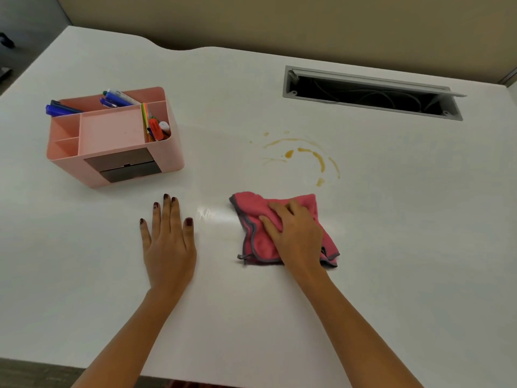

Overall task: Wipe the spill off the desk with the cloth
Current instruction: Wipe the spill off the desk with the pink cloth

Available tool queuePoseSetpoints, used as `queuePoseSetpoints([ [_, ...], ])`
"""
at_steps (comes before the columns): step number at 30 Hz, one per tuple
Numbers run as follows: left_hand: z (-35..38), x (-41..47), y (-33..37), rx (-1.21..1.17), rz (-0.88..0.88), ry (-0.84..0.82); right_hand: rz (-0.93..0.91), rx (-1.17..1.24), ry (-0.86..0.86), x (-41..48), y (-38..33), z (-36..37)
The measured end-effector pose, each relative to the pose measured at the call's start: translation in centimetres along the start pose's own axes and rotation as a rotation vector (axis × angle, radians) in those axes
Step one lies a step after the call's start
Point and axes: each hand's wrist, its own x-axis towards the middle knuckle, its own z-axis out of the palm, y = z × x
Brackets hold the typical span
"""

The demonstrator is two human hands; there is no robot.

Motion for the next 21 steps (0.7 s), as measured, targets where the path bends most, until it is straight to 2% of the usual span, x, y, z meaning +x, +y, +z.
queuePoseSetpoints([
  [7,0.1,0.0,0.1,-0.009,-0.008,-0.016,0.305,-0.049,0.07,4.2,3.9,-1.3],
  [9,0.1,-0.1,0.7,-0.064,0.004,-0.013,0.299,-0.055,0.056,5.3,3.6,-1.1],
  [13,0.5,-0.7,2.8,-0.119,0.072,-0.03,0.122,0.01,0.0,4.1,1.9,-0.5],
  [15,0.8,-0.7,3.4,-0.104,0.069,-0.042,0.09,-0.001,0.004,2.8,2.3,-0.6],
  [21,1.2,-0.5,3.3,0.058,0.091,-0.087,0.295,-0.048,0.147,2.5,7.2,-2.2],
])
